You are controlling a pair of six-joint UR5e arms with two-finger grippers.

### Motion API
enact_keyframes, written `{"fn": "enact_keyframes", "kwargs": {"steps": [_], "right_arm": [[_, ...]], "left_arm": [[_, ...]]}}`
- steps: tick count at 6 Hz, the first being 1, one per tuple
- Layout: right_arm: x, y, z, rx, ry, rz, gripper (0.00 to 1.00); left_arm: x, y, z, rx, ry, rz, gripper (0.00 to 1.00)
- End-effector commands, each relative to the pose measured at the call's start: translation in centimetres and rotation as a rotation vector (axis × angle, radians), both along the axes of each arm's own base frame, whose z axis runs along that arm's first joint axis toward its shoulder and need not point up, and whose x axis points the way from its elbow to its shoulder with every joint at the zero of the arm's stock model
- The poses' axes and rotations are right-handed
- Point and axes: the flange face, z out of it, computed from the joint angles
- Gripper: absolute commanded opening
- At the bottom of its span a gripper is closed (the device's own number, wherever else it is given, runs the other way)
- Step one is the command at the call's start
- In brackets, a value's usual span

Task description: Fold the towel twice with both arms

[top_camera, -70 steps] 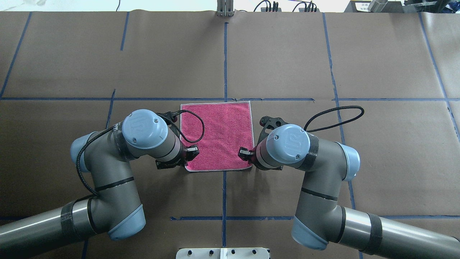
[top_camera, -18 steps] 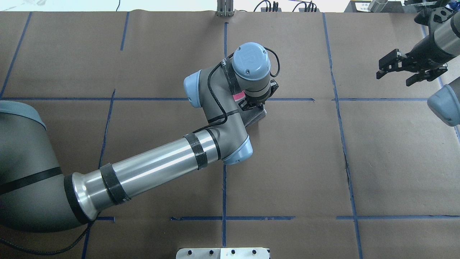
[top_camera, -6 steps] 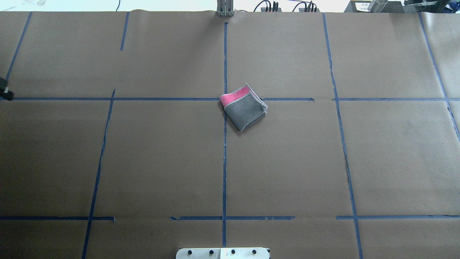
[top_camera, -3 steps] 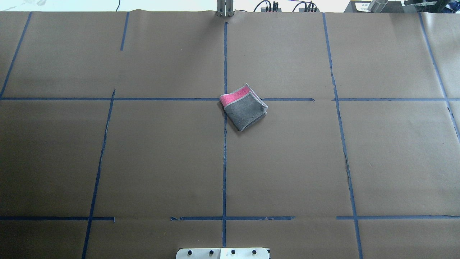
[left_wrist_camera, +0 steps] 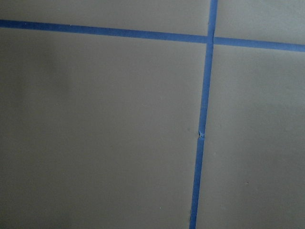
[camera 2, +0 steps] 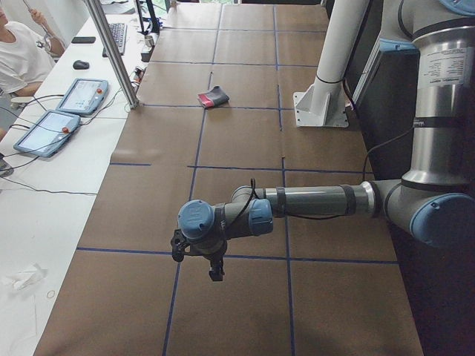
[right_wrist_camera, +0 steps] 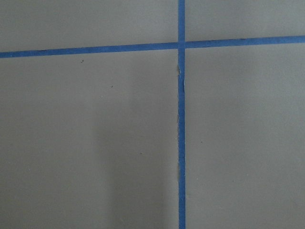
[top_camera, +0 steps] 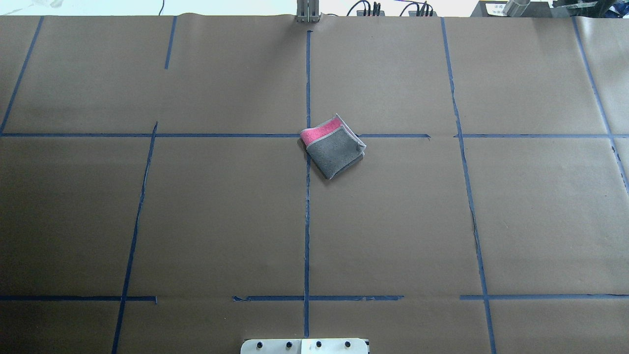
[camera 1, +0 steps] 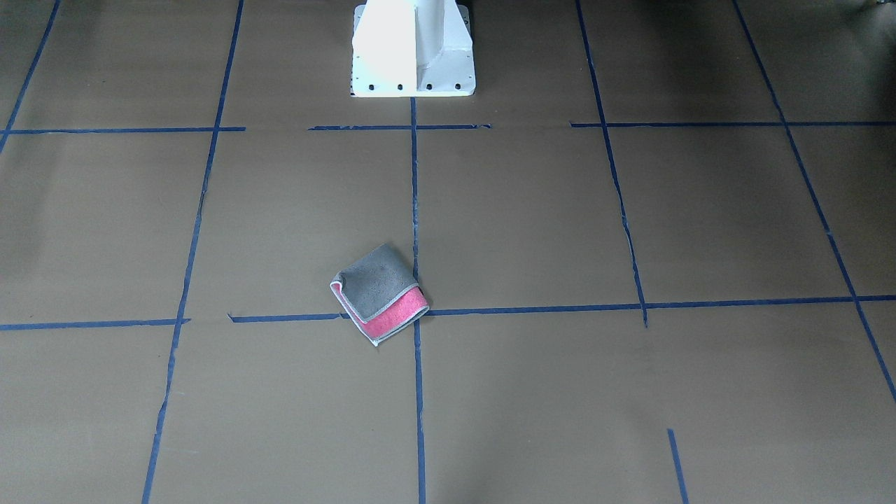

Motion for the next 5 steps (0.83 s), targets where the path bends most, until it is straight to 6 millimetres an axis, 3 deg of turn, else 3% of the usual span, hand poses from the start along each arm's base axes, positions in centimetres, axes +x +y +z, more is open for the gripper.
{"fn": "enact_keyframes", "kwargs": {"steps": [1,5], "right_arm": [[1.0,0.4,1.1,-0.026,-0.003,0.027,1.0],[1.8,0.4,1.1,-0.018,0.018,0.042,1.0]], "left_arm": [[-0.1,-0.6,-2.9,0.048,-0.014,-0.003,1.0],[-0.2,-0.3,-1.8,0.036,-0.036,0.002,1.0]]}}
